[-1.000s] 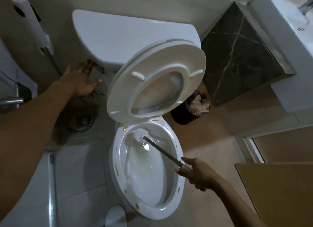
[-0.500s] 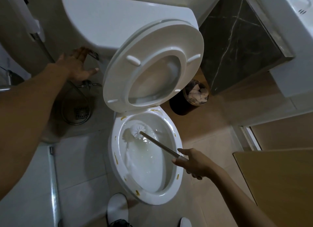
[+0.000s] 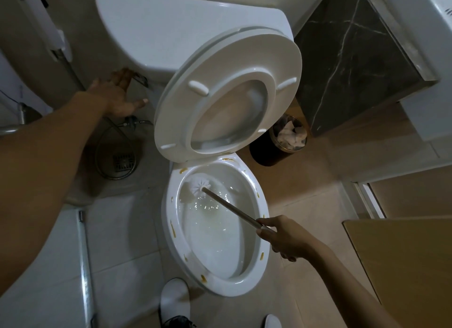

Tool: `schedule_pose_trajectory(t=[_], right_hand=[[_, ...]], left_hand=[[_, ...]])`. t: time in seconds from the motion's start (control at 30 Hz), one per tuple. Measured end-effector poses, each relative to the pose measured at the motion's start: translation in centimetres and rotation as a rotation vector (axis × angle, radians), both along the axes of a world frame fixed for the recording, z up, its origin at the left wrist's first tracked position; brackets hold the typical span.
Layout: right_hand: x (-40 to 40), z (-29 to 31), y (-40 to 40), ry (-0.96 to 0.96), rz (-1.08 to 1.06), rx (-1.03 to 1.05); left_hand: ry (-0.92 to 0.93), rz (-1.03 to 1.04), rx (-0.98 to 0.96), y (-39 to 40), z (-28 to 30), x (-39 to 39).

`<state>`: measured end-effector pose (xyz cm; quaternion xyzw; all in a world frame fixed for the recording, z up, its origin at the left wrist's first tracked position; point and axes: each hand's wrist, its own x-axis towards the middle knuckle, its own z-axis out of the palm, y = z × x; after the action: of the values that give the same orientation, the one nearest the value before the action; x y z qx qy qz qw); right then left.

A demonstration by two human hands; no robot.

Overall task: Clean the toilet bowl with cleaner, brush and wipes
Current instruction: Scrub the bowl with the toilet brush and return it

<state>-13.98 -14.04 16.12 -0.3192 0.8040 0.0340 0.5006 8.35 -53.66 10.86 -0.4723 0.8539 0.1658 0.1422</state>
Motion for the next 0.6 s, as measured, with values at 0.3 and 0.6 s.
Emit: schedule_pose_trajectory(t=[0.3, 0.6], right_hand=[[-0.07, 0.15, 0.06, -0.009, -0.019, 0.004], [-0.29, -0.16, 0.19, -0.018, -0.034, 0.031]], left_hand=[[-0.006, 0.000, 0.027, -0.19, 0.06, 0.00], [-0.029, -0.014, 0.030, -0.50, -0.17, 0.06]])
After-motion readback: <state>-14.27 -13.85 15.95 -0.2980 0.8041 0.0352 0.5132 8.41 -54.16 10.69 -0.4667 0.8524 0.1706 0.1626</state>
